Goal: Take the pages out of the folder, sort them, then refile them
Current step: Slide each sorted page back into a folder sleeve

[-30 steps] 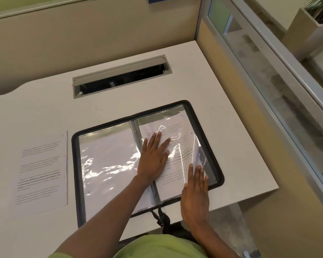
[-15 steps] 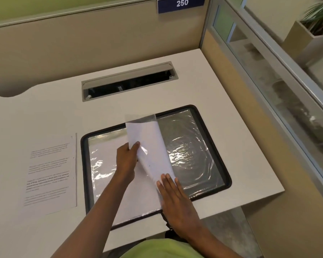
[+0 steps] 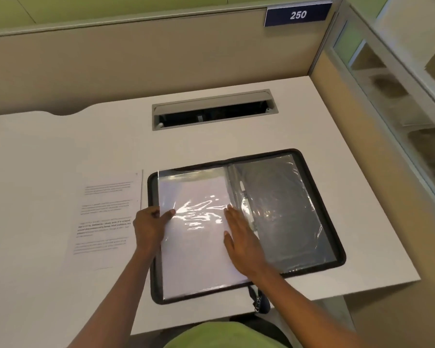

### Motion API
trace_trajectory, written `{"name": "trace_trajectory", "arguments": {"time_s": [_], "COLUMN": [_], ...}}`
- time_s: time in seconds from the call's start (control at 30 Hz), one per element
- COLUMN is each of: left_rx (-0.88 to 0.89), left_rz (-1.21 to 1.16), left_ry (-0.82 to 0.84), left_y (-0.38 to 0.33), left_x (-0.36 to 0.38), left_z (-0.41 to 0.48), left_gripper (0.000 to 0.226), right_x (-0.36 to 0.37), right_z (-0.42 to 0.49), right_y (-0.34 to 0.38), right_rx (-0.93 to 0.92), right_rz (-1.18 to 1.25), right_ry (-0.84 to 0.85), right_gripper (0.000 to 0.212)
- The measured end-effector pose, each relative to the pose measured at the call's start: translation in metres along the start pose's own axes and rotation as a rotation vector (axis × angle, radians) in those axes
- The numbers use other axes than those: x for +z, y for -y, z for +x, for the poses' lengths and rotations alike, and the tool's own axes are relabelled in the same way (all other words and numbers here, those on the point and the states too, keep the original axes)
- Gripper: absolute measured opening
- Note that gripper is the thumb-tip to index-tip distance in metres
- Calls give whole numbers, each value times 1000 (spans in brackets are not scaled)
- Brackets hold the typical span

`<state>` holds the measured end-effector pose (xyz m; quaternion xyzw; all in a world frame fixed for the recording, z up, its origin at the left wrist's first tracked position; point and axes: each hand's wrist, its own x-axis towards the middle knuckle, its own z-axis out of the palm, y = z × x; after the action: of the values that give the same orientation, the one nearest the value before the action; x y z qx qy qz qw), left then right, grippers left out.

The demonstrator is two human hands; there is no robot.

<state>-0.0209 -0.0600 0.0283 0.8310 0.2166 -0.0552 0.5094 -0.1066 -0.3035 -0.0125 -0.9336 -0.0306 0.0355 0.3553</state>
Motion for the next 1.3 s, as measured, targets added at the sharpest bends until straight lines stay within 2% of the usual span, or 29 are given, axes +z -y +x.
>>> {"name": "trace_trajectory", "arguments": {"time_s": [0.07,0.1,0.17,0.2,0.3,0.37,0.47,0.57,0.87,1.1,1.3], "left_rx": [64,129,332,437,632,680,679,657,528,426,331], "left_rz": [71,160,370,450,607,704,767,718,664,661,641], "left_ry": [-74,-116,-124,-77,150,200,226,238,42,-40,-39], "left_y": [7,10,23,27,49,64,73,72,101,147,172], "left_x": [0,3,14,19,36,38,32,23,-93,-177,-189], "left_z": [-2,-5,-12,-15,-24,-26,-23,-17,52,95,96], "left_gripper": [23,19,53,60,62,63,64,63,63,62,62], "right_x": [15,20,29,33,42,46,51,58,121,169,185], "right_z": [3,3,3,2,0,-1,1,4,57,92,98], "right_y": [7,10,17,20,23,23,27,34,130,171,187], "right_rx": [-16,-13,-5,4,37,35,33,49,-66,-30,64], "right_rz": [-119,-179,-287,-332,-414,-450,-453,-392,-273,-326,-367], "right_ry": [65,84,94,90,55,36,27,10,69,113,83], "right_gripper": [63,64,66,68,71,71,72,73,66,70,72]}}
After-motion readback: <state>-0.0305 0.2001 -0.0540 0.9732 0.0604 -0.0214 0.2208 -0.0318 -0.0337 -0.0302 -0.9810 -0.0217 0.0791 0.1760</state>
